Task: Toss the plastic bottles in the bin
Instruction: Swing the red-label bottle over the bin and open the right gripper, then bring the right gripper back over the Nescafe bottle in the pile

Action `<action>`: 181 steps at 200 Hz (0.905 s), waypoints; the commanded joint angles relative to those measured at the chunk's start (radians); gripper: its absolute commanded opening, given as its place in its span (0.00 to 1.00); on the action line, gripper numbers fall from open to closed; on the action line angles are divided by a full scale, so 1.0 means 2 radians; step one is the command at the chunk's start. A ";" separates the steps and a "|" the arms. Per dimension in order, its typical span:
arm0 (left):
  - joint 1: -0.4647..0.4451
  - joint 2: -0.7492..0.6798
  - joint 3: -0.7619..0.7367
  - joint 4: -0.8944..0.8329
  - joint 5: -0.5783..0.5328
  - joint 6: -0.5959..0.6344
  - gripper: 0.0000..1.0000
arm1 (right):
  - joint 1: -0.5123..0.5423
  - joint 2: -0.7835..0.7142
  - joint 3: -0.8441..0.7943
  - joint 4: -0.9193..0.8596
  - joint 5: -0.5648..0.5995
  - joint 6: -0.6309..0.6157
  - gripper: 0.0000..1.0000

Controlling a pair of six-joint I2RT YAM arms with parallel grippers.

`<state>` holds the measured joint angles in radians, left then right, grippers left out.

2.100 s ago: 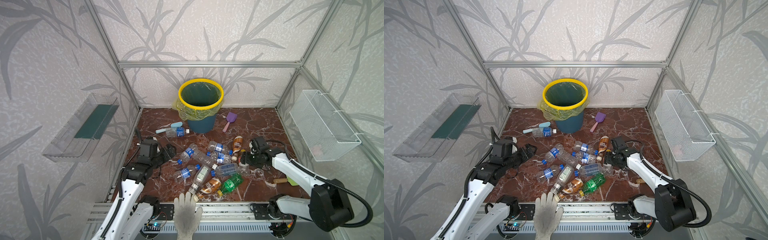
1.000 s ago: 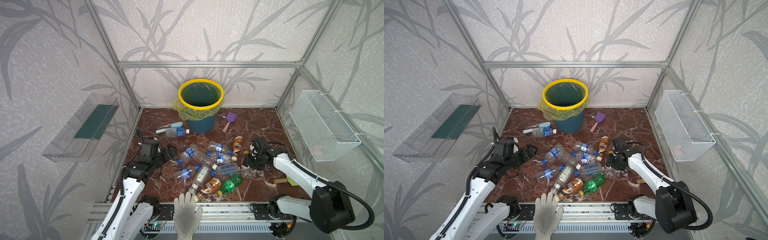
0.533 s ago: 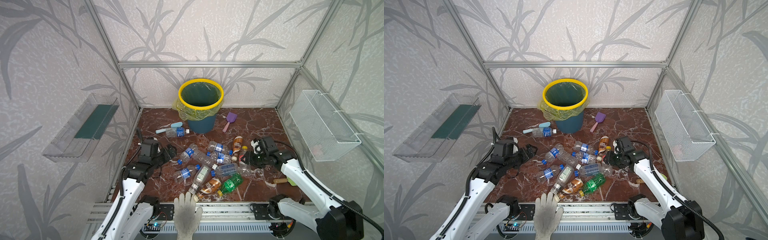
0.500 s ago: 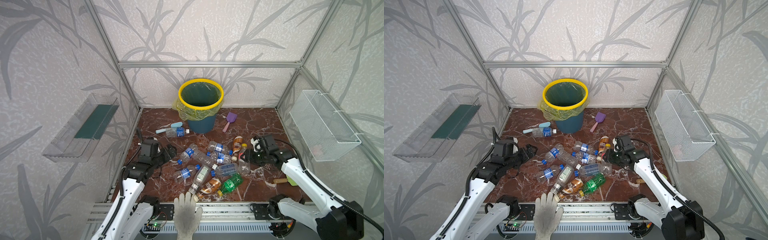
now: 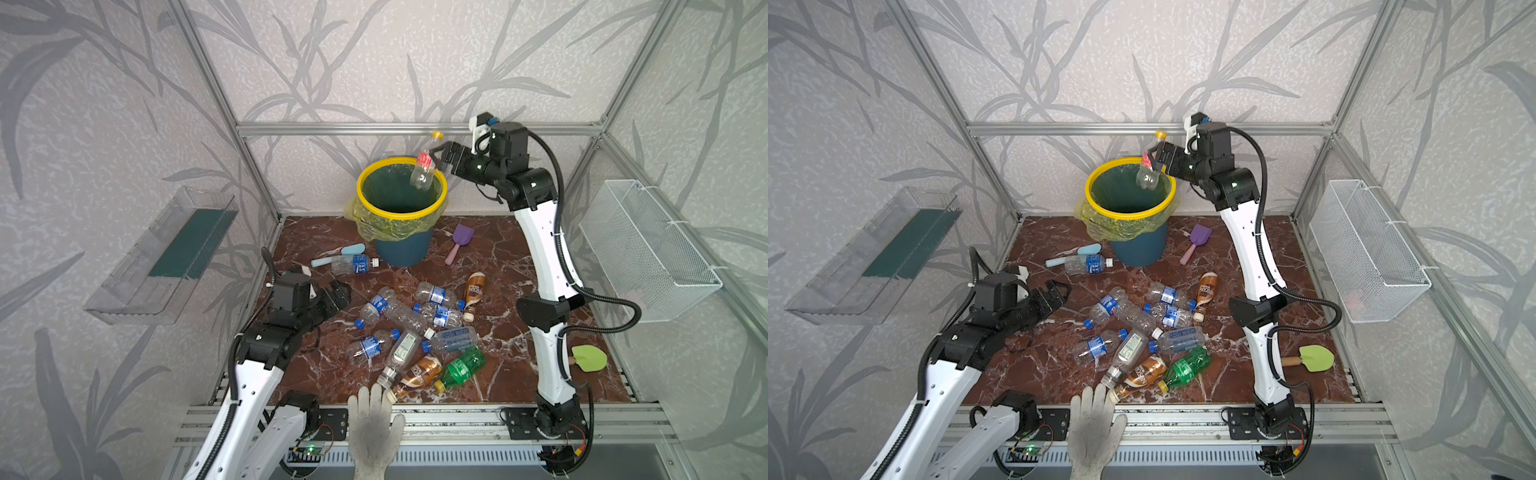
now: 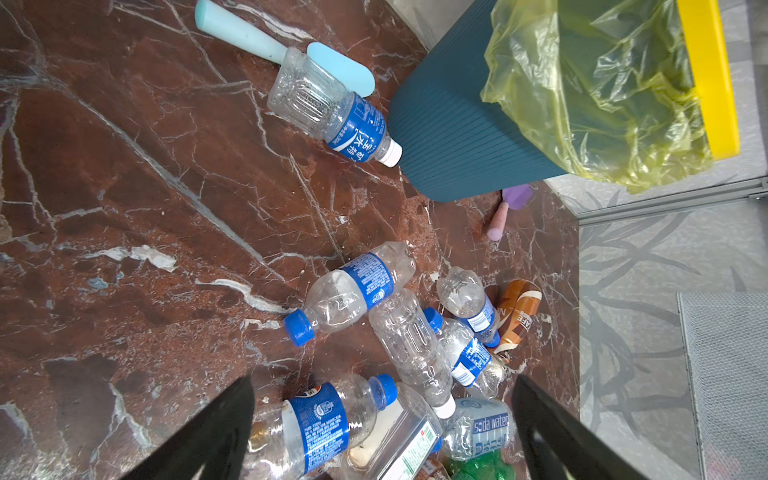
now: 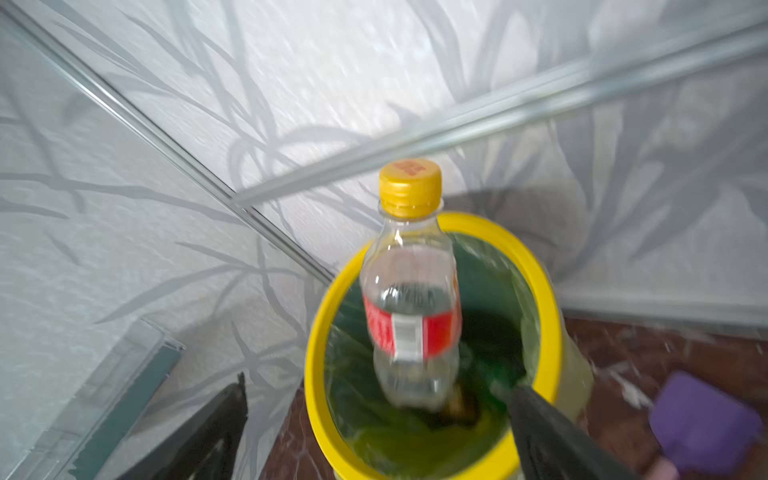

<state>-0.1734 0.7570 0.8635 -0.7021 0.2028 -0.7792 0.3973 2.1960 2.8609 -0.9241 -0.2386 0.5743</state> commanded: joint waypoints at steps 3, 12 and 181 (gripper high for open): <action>0.004 -0.008 0.010 -0.024 -0.011 0.010 0.96 | -0.002 -0.136 -0.148 -0.011 0.011 -0.019 0.99; 0.004 -0.010 0.005 -0.024 -0.010 0.009 0.96 | -0.002 -0.202 -0.257 0.042 0.019 -0.021 1.00; 0.004 -0.033 -0.086 -0.005 0.005 -0.021 0.96 | -0.004 -0.610 -1.055 0.183 0.007 0.075 0.87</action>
<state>-0.1692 0.6868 0.7116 -0.7265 0.2111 -0.8074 0.3851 0.9901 0.7757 -0.5873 -0.2001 0.7105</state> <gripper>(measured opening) 0.960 0.879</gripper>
